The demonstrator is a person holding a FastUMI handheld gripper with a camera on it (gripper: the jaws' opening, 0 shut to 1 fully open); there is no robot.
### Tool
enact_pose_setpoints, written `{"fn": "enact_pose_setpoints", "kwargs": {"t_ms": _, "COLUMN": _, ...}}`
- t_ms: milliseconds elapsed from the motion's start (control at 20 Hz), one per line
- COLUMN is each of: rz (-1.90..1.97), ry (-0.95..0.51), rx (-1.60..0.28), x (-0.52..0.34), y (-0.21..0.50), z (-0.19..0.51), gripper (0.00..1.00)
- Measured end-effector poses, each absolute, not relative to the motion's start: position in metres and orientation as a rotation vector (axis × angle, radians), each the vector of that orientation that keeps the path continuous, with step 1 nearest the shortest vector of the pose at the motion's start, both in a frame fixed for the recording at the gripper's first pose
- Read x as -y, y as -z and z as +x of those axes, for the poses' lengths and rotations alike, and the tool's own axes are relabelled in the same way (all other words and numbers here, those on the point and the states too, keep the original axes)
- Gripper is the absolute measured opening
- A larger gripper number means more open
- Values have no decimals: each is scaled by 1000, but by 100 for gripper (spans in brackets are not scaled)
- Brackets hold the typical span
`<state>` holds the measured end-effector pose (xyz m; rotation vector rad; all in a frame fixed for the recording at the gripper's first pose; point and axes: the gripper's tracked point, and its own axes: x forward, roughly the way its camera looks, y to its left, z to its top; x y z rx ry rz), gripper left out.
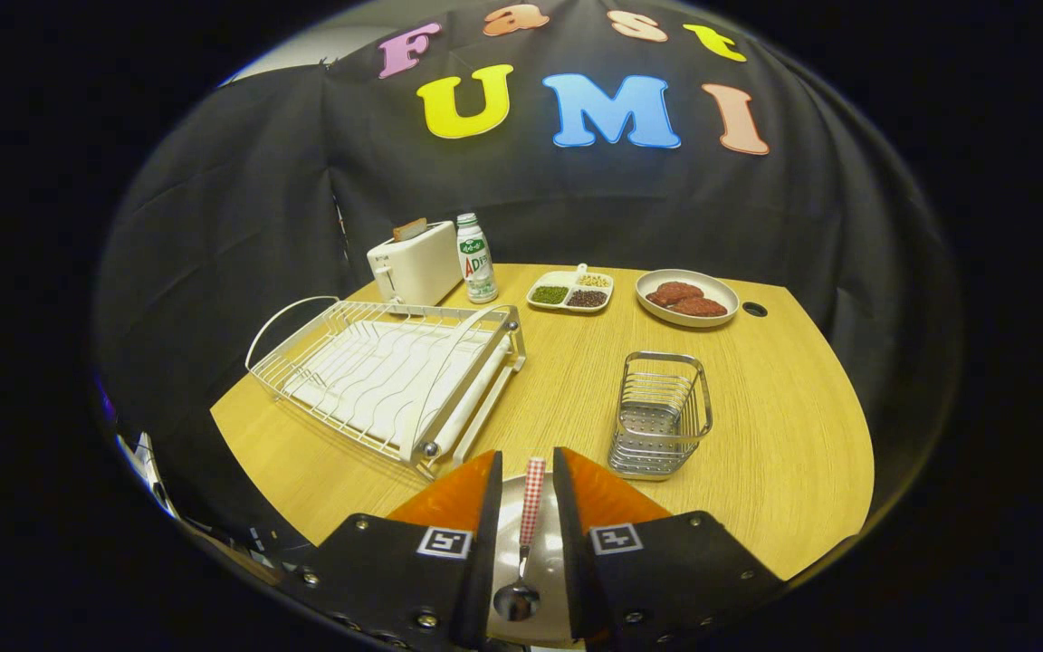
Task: Take the plate from the dish rack, then take the spoon from the basket and place it into the plate.
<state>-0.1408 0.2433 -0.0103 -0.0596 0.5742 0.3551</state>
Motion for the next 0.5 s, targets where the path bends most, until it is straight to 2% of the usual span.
{"fn": "enact_pose_setpoints", "kwargs": {"t_ms": 250, "rz": -59, "ry": -315, "rx": -462, "x": -234, "y": -36, "z": -129, "gripper": 35}}
{"fn": "enact_pose_setpoints", "kwargs": {"t_ms": 500, "rz": -65, "ry": -224, "rx": -262, "x": -203, "y": -125, "z": -122, "gripper": 35}}
